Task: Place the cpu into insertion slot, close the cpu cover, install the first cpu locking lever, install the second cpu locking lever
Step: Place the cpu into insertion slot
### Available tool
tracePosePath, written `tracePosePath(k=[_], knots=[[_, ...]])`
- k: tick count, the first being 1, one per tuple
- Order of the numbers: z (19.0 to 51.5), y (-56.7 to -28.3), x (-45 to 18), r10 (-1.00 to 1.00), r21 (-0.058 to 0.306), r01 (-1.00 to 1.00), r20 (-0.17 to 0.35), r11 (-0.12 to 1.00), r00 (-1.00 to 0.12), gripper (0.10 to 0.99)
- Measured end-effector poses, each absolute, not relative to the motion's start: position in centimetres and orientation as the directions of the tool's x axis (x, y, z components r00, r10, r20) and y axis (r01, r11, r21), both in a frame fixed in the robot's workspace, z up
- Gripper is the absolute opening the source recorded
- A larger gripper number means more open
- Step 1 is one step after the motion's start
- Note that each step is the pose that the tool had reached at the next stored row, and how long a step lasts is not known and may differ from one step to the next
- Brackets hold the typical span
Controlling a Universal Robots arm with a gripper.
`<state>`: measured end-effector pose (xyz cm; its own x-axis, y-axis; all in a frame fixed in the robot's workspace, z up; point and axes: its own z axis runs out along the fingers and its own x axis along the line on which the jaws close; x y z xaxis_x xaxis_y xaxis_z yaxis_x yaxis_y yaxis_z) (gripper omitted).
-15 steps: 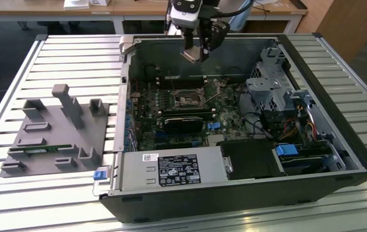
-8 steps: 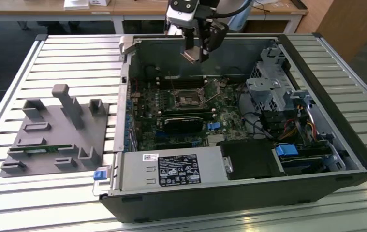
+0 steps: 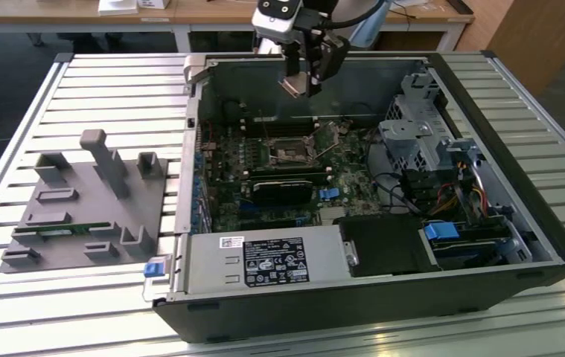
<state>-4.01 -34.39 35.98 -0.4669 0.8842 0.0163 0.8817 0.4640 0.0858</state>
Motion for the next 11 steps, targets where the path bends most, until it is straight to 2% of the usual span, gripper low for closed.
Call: tracePosePath(k=[11], knots=[[35.89, -34.39, -4.03, 0.913, 0.086, 0.91, 0.016, 0.405, -0.408, 0.537]])
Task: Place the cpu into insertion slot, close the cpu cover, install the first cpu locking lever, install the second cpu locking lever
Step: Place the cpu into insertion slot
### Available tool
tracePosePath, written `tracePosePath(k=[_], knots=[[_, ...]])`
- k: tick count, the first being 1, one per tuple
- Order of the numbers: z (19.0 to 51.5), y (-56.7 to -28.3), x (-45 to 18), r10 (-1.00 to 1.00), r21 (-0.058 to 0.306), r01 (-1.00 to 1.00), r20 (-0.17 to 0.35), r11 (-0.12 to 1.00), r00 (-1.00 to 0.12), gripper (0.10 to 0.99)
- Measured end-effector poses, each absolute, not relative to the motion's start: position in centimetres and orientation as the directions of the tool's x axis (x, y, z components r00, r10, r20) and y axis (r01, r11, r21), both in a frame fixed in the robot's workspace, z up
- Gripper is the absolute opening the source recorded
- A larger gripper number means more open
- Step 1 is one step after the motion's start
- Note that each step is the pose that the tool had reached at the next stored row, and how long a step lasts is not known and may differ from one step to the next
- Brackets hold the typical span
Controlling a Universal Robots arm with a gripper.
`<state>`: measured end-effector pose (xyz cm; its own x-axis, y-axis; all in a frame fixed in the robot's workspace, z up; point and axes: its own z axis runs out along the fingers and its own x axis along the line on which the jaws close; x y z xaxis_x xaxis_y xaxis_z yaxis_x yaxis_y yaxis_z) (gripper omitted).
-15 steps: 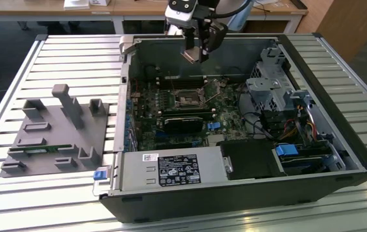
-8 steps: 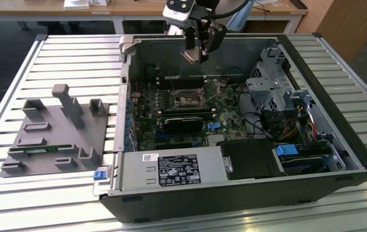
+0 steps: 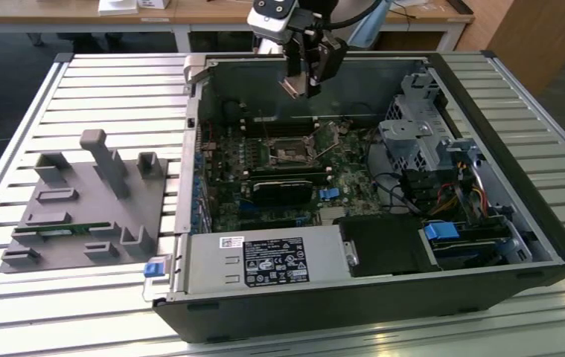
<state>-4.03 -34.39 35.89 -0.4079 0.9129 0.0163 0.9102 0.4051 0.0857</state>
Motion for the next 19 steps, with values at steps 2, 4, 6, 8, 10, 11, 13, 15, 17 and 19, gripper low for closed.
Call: tracePosePath(k=[2, 4, 6, 8, 10, 11, 13, 15, 17, 19], knots=[[35.88, -34.39, -4.03, 0.918, 0.086, 0.915, 0.016, 0.395, -0.397, 0.537], [35.86, -34.39, -4.03, 0.922, 0.086, 0.919, 0.016, 0.385, -0.387, 0.537], [35.85, -34.39, -4.03, 0.926, 0.086, 0.923, 0.016, 0.375, -0.378, 0.537], [35.84, -34.39, -4.04, 0.93, 0.086, 0.927, 0.016, 0.365, -0.368, 0.537], [35.83, -34.39, -4.04, 0.934, 0.086, 0.931, 0.016, 0.355, -0.358, 0.537], [35.82, -34.39, -4.04, 0.935, 0.086, 0.933, 0.016, 0.351, -0.353, 0.537], [35.81, -34.39, -4.04, 0.939, 0.086, 0.936, 0.016, 0.341, -0.344, 0.537], [35.8, -34.39, -4.04, 0.942, 0.086, 0.939, 0.016, 0.332, -0.334, 0.537], [35.78, -34.39, -4.04, 0.946, 0.086, 0.943, 0.016, 0.322, -0.325, 0.537], [35.76, -34.39, -4.04, 0.949, 0.086, 0.946, 0.016, 0.313, -0.316, 0.537]])
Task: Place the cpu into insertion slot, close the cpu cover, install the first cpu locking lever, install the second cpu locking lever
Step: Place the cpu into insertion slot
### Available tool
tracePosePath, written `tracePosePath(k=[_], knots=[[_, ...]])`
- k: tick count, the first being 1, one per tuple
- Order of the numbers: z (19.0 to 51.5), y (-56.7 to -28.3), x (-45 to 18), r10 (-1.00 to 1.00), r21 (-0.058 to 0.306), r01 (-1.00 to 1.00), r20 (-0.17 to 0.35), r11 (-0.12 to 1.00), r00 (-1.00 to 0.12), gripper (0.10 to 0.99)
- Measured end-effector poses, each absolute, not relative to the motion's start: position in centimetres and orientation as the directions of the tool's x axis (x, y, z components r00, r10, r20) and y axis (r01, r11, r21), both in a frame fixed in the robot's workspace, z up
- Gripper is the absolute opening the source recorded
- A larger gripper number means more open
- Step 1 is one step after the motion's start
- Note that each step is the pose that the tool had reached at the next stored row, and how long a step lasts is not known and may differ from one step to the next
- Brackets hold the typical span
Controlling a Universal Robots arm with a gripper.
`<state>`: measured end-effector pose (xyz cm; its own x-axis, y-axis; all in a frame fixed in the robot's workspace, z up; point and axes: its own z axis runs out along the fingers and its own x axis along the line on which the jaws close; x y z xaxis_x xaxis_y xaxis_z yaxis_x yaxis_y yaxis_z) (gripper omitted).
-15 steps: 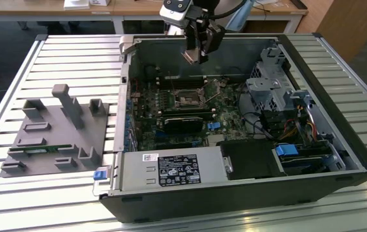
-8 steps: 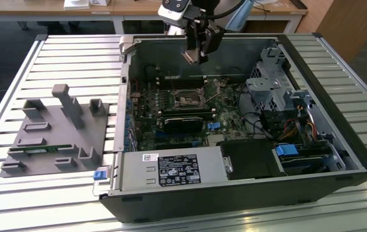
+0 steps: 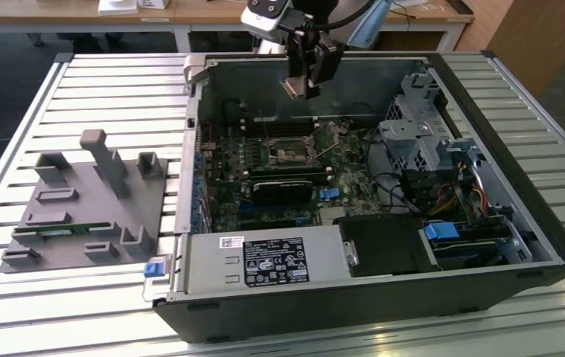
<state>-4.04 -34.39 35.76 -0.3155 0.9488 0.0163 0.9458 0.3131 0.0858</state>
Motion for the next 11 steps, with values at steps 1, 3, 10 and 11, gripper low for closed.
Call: tracePosePath(k=[1, 3, 10, 11], knots=[[35.74, -34.39, -4.05, 0.95, 0.086, 0.947, 0.016, 0.308, -0.311, 0.537], [35.71, -34.39, -4.05, 0.953, 0.086, 0.95, 0.016, 0.299, -0.301, 0.537], [35.42, -34.39, -4.06, 0.972, 0.085, 0.969, 0.015, 0.231, -0.233, 0.537], [35.34, -34.39, -4.06, 0.976, 0.085, 0.973, 0.015, 0.216, -0.218, 0.537]])
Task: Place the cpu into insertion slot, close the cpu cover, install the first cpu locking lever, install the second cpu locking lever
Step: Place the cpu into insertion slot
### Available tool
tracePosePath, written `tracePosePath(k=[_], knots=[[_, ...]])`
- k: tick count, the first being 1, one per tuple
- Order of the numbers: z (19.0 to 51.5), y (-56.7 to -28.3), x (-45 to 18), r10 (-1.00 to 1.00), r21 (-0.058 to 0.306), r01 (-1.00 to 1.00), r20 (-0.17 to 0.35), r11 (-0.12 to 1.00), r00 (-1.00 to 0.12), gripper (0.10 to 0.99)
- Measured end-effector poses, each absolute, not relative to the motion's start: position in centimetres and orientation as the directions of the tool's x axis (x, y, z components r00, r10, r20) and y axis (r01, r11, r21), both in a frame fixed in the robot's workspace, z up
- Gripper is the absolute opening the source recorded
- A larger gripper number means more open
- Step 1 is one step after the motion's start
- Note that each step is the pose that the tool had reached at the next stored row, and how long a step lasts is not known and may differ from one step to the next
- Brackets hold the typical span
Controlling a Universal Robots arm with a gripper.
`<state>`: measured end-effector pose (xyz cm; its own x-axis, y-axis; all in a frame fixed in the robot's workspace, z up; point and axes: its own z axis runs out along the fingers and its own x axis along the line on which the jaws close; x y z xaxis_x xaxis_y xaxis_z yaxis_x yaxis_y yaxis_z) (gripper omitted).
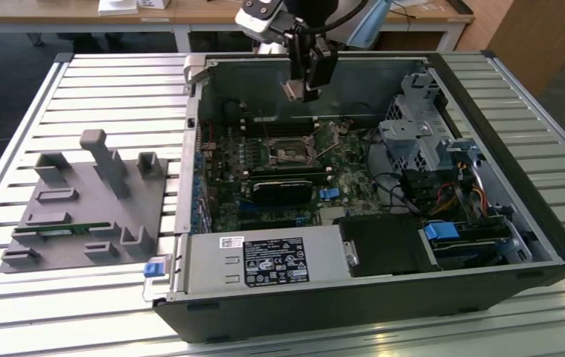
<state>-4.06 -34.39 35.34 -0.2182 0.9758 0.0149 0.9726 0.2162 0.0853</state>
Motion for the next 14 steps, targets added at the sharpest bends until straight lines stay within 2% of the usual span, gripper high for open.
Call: tracePosePath(k=[5, 14], knots=[[34.97, -34.39, -4.06, 0.986, 0.085, 0.983, 0.014, 0.165, -0.167, 0.537], [34.73, -34.4, -4.07, 0.986, 0.085, 0.983, 0.013, 0.163, -0.165, 0.537]])
